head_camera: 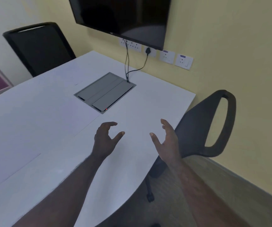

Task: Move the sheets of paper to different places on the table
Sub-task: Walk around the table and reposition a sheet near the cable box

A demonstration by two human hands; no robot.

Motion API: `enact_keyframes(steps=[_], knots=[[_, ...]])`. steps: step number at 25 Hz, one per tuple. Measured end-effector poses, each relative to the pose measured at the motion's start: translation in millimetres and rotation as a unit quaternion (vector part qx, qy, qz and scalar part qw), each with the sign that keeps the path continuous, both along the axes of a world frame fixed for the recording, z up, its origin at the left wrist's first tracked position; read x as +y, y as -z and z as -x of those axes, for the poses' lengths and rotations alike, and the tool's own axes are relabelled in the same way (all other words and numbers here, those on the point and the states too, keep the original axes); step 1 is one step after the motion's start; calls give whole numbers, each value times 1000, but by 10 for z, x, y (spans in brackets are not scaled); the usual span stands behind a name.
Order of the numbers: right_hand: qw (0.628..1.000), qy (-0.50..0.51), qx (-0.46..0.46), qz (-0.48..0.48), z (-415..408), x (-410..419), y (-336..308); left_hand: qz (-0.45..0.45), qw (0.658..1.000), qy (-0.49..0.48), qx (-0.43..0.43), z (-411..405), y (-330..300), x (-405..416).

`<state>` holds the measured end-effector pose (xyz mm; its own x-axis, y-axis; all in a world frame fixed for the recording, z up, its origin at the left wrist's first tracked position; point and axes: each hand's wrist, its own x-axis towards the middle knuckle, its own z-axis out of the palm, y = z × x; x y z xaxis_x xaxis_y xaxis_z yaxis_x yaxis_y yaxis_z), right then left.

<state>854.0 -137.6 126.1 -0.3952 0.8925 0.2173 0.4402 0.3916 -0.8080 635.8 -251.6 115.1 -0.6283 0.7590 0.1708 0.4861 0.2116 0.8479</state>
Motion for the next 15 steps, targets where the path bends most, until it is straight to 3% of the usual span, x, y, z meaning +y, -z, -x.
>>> enact_keyframes(steps=[8, 15], knots=[[993, -119, 15, 13, 592, 435, 148, -18, 985, -162, -50, 97, -30, -119], [987, -155, 29, 34, 1436, 636, 268, -9, 967, -245, -76, 676, 156, -227]])
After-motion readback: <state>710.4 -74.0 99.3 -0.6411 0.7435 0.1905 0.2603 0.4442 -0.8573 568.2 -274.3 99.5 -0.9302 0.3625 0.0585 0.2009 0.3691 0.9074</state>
